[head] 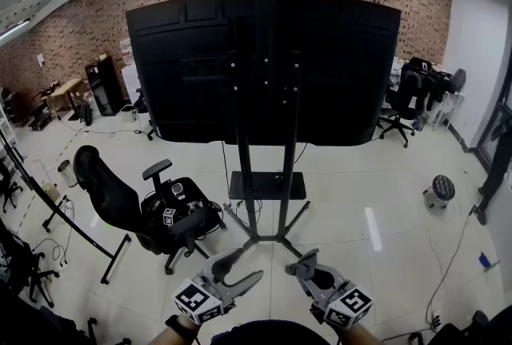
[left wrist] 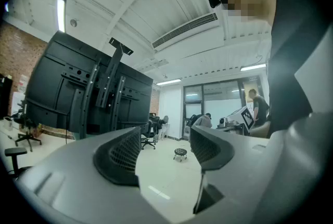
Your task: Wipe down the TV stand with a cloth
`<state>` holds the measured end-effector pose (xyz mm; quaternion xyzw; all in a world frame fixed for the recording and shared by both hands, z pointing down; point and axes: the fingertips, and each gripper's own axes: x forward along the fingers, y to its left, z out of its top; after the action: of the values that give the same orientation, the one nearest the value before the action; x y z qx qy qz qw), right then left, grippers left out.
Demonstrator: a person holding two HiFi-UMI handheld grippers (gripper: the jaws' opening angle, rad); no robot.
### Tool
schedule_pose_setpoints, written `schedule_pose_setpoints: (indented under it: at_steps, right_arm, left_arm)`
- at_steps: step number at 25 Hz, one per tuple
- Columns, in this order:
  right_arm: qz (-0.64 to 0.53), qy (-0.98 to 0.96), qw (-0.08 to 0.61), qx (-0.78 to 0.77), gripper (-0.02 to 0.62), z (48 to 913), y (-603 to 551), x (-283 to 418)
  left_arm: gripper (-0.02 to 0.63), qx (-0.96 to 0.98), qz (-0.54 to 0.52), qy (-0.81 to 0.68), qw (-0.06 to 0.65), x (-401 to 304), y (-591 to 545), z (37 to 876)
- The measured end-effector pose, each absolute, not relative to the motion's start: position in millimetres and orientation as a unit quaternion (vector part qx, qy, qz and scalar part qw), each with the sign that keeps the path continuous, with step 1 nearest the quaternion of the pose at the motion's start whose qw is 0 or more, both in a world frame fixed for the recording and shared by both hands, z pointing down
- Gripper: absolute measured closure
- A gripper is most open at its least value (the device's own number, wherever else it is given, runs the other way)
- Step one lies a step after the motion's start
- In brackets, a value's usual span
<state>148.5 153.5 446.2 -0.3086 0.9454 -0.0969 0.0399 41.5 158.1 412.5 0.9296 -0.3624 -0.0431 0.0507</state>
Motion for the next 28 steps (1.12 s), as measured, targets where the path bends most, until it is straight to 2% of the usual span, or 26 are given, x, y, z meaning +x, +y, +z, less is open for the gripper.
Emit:
schedule_pose_setpoints:
  at_steps: [6,12,22,28]
  right_arm:
    - [-0.099,0.949,0.039,-0.297,0.566,450.3,149.0,160.3]
    - [-0.107,0.952,0.037,-0.284,0.566,456.0,140.1,157.7]
    - [-0.107,0.947,0.032,-0.300,0.566,458.4,70.3,126.3]
    - [-0.101,0.939,0.033,-0.326,0.566,454.3,-4.0,83.7]
  left_arm:
    - [0.284,0.930,-0.038,-0.364,0.030,54.1,154.1,423.4]
    - [0.284,0.928,-0.031,-0.368,0.045,56.2,148.0,430.9]
    - [0.284,0.930,-0.039,-0.360,0.061,18.8,68.6,435.6]
    - [0.284,0.941,-0.051,-0.331,0.048,-23.8,-9.4,426.4]
